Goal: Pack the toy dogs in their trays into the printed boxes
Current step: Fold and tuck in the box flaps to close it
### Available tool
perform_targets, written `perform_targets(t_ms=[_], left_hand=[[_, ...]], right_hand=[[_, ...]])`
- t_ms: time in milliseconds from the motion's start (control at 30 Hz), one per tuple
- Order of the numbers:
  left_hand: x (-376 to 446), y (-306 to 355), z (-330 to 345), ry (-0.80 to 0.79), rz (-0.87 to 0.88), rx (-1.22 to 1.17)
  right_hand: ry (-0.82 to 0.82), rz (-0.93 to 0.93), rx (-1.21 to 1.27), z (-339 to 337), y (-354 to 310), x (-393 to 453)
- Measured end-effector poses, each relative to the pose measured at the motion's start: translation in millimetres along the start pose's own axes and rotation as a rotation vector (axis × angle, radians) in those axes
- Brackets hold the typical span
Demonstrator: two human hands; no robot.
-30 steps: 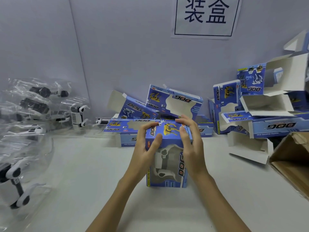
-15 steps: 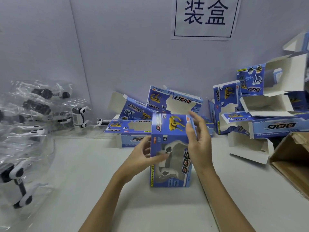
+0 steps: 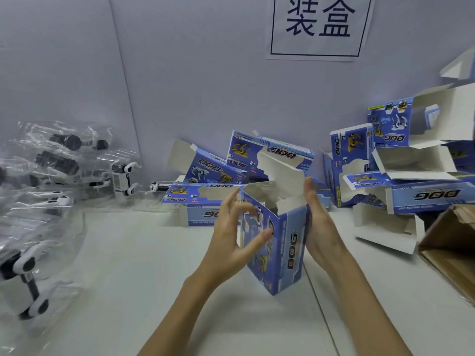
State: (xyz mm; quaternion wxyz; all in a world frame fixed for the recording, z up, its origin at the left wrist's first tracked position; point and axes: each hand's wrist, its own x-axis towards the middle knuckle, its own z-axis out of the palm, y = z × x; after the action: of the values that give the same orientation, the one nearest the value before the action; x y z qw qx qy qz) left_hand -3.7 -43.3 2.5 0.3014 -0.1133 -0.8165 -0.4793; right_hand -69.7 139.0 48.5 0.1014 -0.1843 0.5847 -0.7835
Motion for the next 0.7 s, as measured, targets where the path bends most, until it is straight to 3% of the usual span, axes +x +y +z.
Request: perform_targets(t_ms=[100,267,367,500,600,700], left_hand=[[-0.2,2.7,2.4,0.004,-0.163,-0.204],[3.6,5.5,-7.0,0.042,-0.2,-0.408],[5.4,7.6,-14.9,0.106,-0.144,-0.23],[5.2,16.5,-20.9,-0.02,-0.17,-0.086],[4.7,22.3,-23.8,-0.003,-0.035,0.023],[4.1,22.1,-24.3,0.04,0.152,0.3]], right_hand=[[0.003,-0.077,0.098,-1.1,0.7,-0.5],[0.023,-0.064,0.243,16.6,10.5,-4.8],[-0.006,-0.029,0.339,34.8,21.4,-8.9],[0.014,-0.014,0.394,35.2,18.8,-8.9],[-0.044,-0.032,0.328,16.6,4.2,-4.1],[-0.116,-0.025,0.297,6.5,-5.9,-6.3]])
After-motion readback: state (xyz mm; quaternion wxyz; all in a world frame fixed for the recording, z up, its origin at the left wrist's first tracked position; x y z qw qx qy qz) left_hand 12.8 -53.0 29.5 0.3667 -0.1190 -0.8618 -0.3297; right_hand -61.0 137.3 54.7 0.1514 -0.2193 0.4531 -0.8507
